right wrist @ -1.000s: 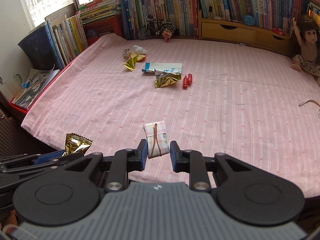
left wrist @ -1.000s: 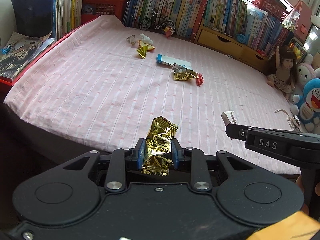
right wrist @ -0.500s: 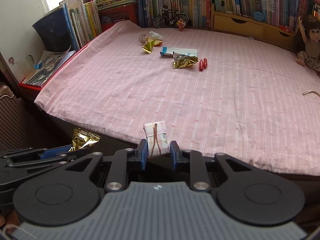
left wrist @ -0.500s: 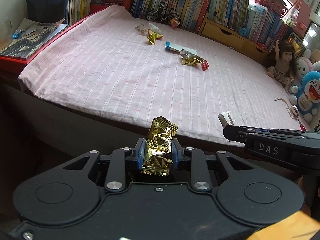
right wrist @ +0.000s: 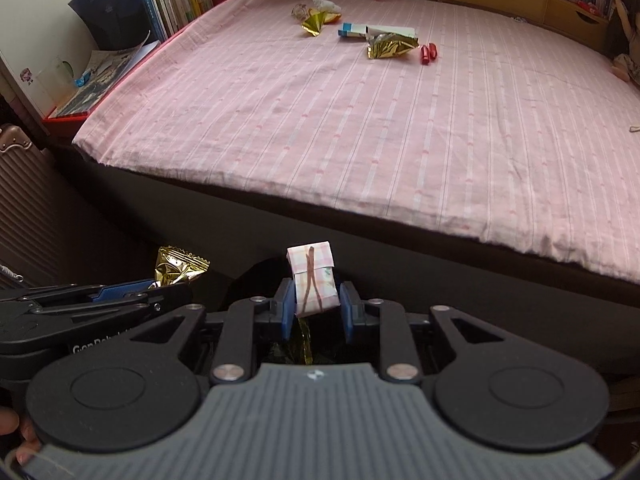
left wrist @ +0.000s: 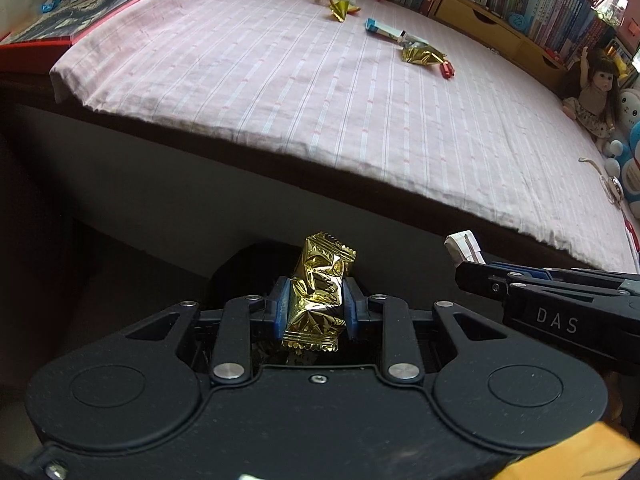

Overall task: Collect trash
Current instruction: 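Lower both items into the black bin and open both grippers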

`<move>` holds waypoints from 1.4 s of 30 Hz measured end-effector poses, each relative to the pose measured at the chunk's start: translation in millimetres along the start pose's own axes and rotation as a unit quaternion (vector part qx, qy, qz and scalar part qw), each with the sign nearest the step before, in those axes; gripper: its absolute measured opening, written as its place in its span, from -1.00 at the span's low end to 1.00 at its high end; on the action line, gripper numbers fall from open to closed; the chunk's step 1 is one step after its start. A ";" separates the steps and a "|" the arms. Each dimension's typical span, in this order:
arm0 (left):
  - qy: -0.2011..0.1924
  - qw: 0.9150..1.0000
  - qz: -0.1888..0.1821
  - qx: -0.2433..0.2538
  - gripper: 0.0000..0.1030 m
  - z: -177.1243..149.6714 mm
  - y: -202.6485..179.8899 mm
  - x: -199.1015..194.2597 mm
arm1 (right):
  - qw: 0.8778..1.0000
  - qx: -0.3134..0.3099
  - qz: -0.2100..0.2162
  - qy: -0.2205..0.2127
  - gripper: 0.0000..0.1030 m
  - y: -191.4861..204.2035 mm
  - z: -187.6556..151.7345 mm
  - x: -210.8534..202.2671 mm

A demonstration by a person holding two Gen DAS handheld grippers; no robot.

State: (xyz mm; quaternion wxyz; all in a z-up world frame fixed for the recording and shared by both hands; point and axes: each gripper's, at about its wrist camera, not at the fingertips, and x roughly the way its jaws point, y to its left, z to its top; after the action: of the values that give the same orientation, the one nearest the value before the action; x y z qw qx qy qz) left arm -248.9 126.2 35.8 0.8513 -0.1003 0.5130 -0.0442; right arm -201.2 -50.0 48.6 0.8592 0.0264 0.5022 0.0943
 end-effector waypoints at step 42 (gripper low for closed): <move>0.149 0.989 0.026 0.001 -0.04 -21.3 11.9 150.4 | 0.992 0.044 -0.016 0.113 -0.16 -5.9 -31.0 124.0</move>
State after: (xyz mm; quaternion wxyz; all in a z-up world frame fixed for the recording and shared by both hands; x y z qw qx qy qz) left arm -197.4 108.4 -106.4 0.7665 -0.0781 0.6364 -0.0371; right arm -168.0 -34.0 -73.9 0.7961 0.0449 0.6005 0.0607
